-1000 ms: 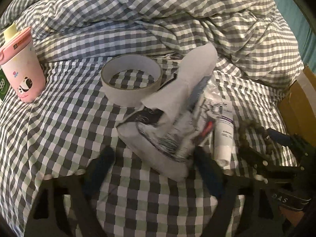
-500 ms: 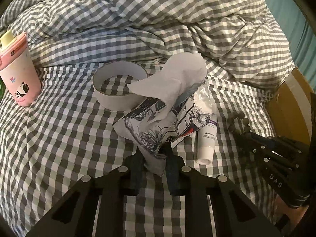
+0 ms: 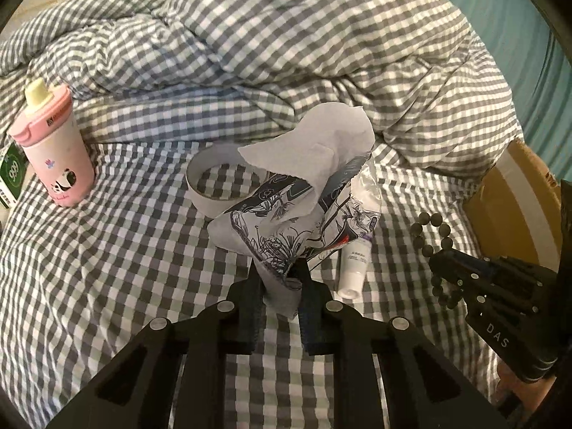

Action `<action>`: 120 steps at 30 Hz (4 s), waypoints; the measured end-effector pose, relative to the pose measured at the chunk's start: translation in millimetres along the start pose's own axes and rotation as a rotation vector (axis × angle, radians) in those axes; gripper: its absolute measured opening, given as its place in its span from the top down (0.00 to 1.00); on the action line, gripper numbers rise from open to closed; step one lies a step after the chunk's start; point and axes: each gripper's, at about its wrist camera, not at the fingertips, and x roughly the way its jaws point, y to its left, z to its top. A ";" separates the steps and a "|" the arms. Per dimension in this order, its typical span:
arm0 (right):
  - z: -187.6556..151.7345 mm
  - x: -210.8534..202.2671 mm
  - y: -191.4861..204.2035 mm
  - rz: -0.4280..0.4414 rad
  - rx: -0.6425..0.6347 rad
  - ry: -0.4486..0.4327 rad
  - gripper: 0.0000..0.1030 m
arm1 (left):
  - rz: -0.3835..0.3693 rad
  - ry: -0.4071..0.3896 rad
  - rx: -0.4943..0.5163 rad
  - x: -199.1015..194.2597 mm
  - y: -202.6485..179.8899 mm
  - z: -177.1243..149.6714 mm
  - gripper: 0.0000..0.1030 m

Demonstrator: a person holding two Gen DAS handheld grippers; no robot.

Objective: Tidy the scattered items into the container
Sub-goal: 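Grasp the floral tissue pack with the left gripper while the right grasps the bead bracelet, then carry the tissue pack with the left gripper while the right carries the bracelet over the box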

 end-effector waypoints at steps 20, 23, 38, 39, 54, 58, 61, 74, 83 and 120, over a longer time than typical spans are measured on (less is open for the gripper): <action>9.1 -108.3 24.3 -0.012 -0.008 -0.144 0.89 | 0.027 -0.164 -0.021 -112.7 -4.5 11.7 0.84; 8.7 -128.1 29.1 -0.015 -0.013 -0.169 0.89 | 0.027 -0.189 -0.021 -132.2 -5.5 11.7 0.84; 0.5 -220.4 52.1 -0.023 -0.033 -0.288 0.89 | 0.029 -0.308 0.007 -221.6 -26.3 3.3 0.84; -0.9 -229.4 54.7 -0.024 -0.036 -0.301 0.89 | 0.028 -0.315 0.009 -227.4 -27.7 2.2 0.84; -21.2 -318.8 82.8 -0.049 -0.059 -0.429 0.89 | 0.033 -0.432 0.027 -314.9 -33.8 -24.7 0.84; -27.9 -337.5 88.5 -0.051 -0.063 -0.454 0.89 | 0.035 -0.450 0.029 -327.6 -36.9 -31.0 0.84; -34.3 -349.6 92.6 -0.053 -0.063 -0.469 0.89 | 0.033 -0.458 0.034 -335.0 -40.8 -35.5 0.84; -46.0 -374.4 84.2 -0.091 -0.053 -0.497 0.89 | 0.011 -0.477 0.058 -344.9 -67.7 -40.0 0.84; -52.9 -386.5 54.5 -0.125 -0.015 -0.503 0.89 | -0.022 -0.472 0.085 -338.4 -95.1 -35.7 0.84; -87.5 -439.1 -102.3 -0.349 0.171 -0.506 0.89 | -0.190 -0.412 0.239 -272.9 -273.9 -8.0 0.84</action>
